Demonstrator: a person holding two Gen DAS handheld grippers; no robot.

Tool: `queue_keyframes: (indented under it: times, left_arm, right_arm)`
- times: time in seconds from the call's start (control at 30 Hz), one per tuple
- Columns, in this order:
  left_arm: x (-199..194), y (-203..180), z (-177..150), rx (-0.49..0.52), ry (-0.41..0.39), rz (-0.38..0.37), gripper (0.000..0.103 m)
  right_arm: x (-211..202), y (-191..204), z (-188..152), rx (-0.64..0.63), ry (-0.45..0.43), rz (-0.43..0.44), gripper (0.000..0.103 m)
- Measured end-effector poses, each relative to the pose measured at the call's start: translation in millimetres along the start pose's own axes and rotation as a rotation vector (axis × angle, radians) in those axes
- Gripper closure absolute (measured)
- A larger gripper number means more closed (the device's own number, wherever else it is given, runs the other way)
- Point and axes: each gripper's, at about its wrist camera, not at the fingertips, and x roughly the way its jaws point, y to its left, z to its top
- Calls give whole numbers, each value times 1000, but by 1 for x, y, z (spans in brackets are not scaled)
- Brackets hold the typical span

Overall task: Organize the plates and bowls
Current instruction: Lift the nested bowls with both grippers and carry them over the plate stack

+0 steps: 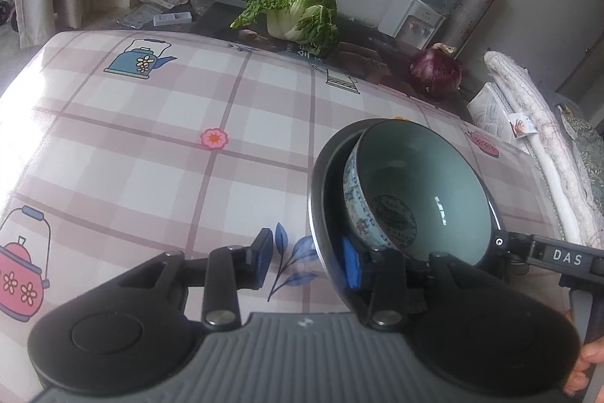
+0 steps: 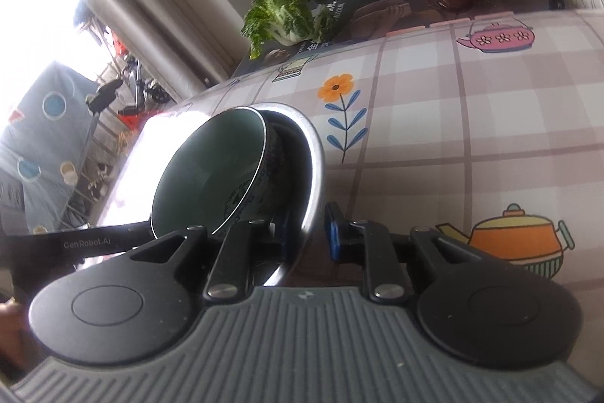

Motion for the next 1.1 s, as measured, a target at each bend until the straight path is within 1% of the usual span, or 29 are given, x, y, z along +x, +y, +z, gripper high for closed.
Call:
queue_keyframes:
  times: [0.1,0.13,0.17,0.23,0.37,0.77,1.1]
  left_arm:
    - [1,-4,1,3,-8,-17,76]
    - [1,-6,1,7,-9,-24,83]
    - [0,-8,1,13,-11,-27,88]
    - [0,-13,0,30,-21,-6,88]
    - [-1,-14,-3,44,-37,5,88]
    - [-4,-15,-5,50,-44,20,88]
    - [-11,-17,-4,54,-68,19,87]
  right_arm:
    - [2,-5,0,47,-20,4,84]
    - [3,-5,0,54,-28,-1,84]
    - [3,-3,0,52,-36,-8,87]
    - [3,3,-1,28,-50,-21,92]
    - [3,12,-3,-40,-67,-61,92]
    - [2,11,-4,-55,-81,-42,91]
    - [0,12,-3,-67,-103,-29,91]
